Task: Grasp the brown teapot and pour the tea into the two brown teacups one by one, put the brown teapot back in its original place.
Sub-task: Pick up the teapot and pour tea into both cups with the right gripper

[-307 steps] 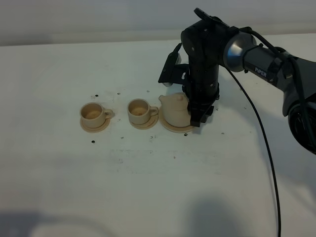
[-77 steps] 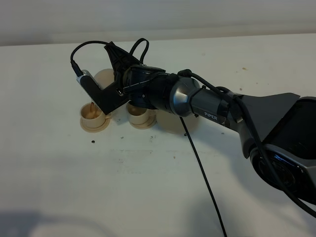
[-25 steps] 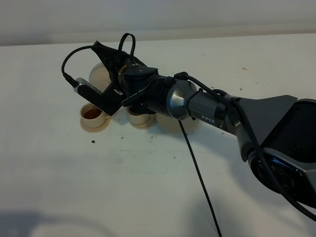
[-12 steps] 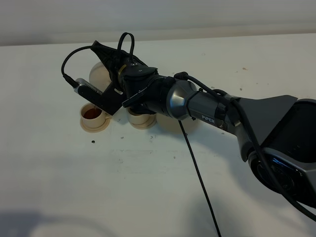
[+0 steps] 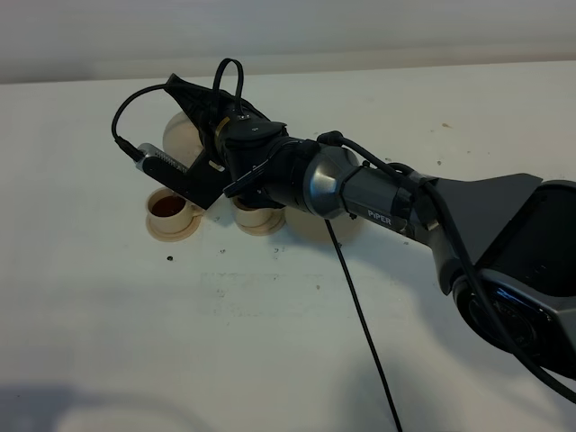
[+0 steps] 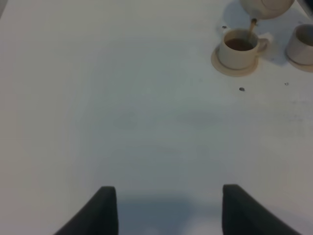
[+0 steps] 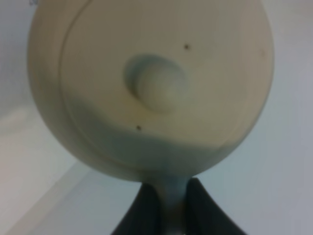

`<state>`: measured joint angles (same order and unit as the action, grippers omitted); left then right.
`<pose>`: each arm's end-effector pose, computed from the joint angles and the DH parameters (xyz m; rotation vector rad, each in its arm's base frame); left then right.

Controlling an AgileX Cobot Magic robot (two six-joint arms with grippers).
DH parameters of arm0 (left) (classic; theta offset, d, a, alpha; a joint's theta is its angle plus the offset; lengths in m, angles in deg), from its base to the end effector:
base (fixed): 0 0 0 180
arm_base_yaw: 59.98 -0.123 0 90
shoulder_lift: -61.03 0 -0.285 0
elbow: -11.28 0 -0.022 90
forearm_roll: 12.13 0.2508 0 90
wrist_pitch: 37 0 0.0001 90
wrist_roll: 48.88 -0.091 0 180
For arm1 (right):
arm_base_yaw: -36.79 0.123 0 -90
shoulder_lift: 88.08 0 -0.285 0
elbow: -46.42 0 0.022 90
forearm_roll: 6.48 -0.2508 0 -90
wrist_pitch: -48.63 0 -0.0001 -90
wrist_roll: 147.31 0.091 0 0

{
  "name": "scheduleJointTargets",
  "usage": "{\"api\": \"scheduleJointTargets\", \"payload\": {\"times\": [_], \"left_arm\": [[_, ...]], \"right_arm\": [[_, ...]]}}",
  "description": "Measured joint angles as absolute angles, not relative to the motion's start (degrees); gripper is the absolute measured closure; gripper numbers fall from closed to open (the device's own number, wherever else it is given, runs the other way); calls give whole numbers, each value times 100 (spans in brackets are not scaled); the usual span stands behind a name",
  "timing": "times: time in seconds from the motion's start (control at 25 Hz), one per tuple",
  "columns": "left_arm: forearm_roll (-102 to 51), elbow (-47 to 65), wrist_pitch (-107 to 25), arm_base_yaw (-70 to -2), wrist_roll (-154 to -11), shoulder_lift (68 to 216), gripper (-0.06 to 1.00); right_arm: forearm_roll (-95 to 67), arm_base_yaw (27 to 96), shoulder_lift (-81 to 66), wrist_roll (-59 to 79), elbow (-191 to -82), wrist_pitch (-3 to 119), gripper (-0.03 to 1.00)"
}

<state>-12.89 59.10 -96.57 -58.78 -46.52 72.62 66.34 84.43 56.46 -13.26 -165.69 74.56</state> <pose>0.0050 -0.0011 0.2827 -0.0210 2.0769 -0.0540 0.3943 0.3759 0.1709 -2.2029 0.5823 -1.1406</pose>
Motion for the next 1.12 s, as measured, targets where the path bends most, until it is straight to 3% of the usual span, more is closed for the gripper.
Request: {"api": "scheduleJointTargets", "payload": {"times": [1.12], "left_arm": [[-1289,5910,-9657,-5878,-4647,7262,47]], "right_arm": [[4081,8448,5479,-407,-16569,8219,85]]}}
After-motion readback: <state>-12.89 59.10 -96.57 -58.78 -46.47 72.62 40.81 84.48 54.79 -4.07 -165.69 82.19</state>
